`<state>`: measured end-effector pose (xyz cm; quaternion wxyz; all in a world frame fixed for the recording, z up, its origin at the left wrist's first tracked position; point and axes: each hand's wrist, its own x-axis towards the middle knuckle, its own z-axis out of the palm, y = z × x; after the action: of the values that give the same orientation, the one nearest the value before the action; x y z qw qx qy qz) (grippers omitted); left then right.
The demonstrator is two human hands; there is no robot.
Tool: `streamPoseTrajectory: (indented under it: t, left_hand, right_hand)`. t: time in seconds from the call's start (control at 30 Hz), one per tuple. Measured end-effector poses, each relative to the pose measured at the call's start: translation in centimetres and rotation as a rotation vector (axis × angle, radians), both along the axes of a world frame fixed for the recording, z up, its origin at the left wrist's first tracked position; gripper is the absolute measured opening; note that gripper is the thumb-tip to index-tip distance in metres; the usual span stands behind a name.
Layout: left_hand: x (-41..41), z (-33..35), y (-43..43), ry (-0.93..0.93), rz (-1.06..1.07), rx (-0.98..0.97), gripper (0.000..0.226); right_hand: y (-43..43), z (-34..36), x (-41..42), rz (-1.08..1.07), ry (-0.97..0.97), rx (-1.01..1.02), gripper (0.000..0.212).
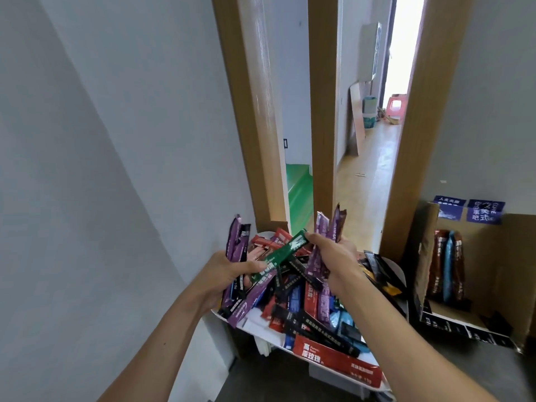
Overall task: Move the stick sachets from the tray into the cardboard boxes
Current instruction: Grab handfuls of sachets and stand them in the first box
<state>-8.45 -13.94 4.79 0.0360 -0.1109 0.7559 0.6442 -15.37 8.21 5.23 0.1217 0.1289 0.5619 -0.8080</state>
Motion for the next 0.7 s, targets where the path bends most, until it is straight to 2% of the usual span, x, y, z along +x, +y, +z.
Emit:
streamPoseTrajectory:
  t: [0.07, 0.13, 0.27, 0.37, 0.43, 0.5, 0.57, 0.7]
  left_hand:
    - [-0.3, -0.4, -0.4, 0.080, 0.110, 0.008, 0.036]
    - [-0.7, -0.3, -0.1, 0.152, 0.240, 0.115, 0.042]
    - [-1.6, 0.6, 0.4, 0.275, 0.334, 0.135, 0.019]
    - [-2.0, 1.0, 0.1, 0.277, 0.304, 0.141, 0.030]
    - [-2.0, 1.2, -0.2, 0.275, 0.366, 0.095, 0.025]
    - [-2.0, 1.2, -0.9, 0.269, 0.396, 0.022, 0.018]
    - [-2.0, 1.0, -1.9, 0.255, 0.356, -0.079, 0.018]
    - [-2.1, 1.0, -2.1, 0.171, 0.231, -0.353, 0.023]
  right_hand:
    - [0.3, -0.4, 0.1, -0.003, -0.015, -0.014, 0.032]
    - [0.6, -0.7, 0.4, 0.065, -0.014, 0.025, 0.029]
    - [1.3, -1.1, 1.2, 0.401, 0.071, 0.469, 0.027]
    - [1.2, -0.8, 1.6, 0.581, 0.099, 0.573, 0.029]
    - [0.7, -1.0, 1.2, 0.565, 0.106, 0.578, 0.027]
    - [-0.2, -1.7, 0.3, 0.450, 0.193, 0.695, 0.020]
    - [-1.6, -2.3, -0.2, 0.347, 0.284, 0.830, 0.018]
    - [-4.5, -2.6, -0.1, 0.360, 0.304, 0.952, 0.013]
